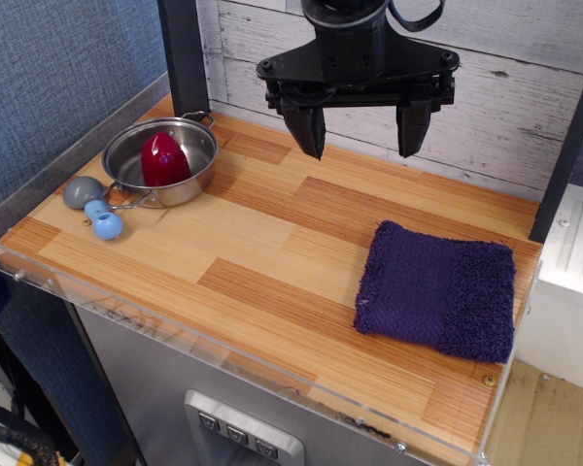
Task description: Put the food item onto the purple cloth
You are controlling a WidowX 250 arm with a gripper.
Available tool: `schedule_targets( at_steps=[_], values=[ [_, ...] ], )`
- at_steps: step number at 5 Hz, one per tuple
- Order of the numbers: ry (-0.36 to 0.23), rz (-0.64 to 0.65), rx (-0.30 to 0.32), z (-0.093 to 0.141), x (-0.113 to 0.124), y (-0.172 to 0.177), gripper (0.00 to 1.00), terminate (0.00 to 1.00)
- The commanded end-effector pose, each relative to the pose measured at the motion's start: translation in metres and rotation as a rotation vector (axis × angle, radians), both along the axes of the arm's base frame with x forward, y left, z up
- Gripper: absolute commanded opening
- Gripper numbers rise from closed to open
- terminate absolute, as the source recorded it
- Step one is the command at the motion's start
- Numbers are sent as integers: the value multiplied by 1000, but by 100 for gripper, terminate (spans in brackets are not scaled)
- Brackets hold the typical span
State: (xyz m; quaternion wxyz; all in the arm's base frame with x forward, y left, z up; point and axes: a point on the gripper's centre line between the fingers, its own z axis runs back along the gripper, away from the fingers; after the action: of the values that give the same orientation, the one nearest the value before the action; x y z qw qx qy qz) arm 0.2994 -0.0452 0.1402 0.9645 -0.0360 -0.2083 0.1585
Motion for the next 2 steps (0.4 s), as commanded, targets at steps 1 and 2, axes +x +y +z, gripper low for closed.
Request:
schedule_targets(
  at_steps=[1,2],
  values=[
    [0,0,0,0,0,0,100,0],
    [-26,53,27,9,21,44,100,0]
  ],
)
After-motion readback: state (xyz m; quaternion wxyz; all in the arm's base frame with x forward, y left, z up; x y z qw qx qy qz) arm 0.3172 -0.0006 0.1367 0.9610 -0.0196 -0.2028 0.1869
